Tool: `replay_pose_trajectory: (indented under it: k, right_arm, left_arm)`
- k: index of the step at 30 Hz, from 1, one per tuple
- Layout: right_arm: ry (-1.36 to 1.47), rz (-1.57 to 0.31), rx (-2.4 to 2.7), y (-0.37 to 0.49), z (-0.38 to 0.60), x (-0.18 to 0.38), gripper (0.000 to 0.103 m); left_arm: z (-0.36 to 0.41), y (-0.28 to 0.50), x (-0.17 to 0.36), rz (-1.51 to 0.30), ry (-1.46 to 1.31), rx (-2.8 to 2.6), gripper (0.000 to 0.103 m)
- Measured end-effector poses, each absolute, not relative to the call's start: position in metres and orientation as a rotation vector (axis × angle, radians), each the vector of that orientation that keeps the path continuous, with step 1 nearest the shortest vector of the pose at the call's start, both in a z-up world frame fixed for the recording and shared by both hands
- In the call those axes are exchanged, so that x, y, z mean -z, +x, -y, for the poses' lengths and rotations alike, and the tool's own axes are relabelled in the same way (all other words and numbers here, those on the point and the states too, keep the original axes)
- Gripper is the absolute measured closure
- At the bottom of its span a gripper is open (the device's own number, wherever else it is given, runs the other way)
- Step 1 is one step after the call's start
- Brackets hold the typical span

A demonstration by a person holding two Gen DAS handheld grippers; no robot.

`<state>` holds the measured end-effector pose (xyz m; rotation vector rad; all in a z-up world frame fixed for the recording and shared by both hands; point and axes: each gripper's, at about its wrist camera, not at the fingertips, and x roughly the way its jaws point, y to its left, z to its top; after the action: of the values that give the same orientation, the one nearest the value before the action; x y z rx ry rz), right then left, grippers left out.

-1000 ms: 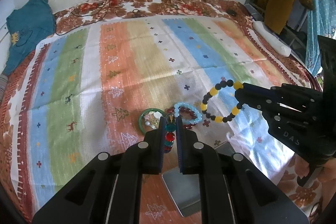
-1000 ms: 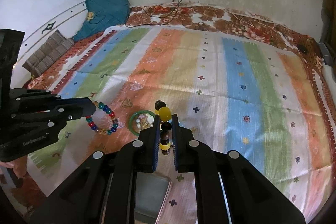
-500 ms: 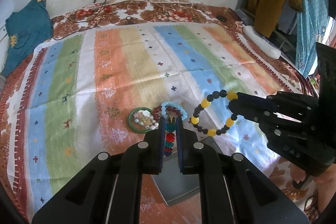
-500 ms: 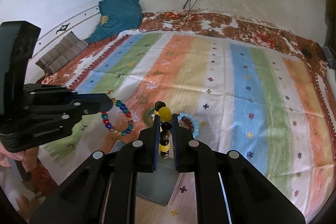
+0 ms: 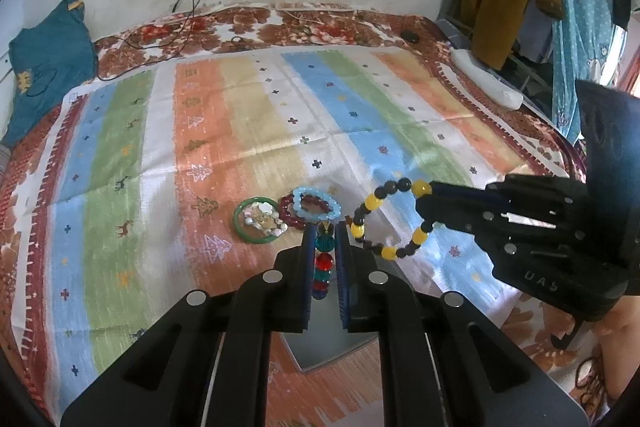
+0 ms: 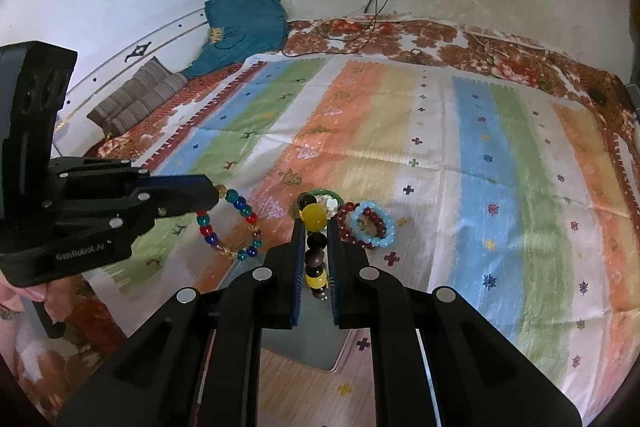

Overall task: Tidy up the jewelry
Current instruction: 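Open both tools to drop the bracelets into the metal tin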

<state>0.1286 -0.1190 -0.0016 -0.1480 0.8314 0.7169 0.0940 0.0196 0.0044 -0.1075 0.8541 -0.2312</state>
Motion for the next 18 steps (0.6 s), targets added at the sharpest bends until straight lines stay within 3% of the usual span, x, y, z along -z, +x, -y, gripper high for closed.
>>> replay_pose_trajectory:
  k: [17,18]
  right_arm:
    - [-0.124,-0.884,-0.750,0.114,0.124,0.009,0.091]
    - [-0.121,-0.888,-0.749,0.115,0.125,0.009,0.091]
  left_arm:
    - [-0.018,0.078,-0.007,-0.848,-0.144,0.261,0.094]
    - [-0.018,0.077,-0.007,-0.848,-0.146,0.259,0.088]
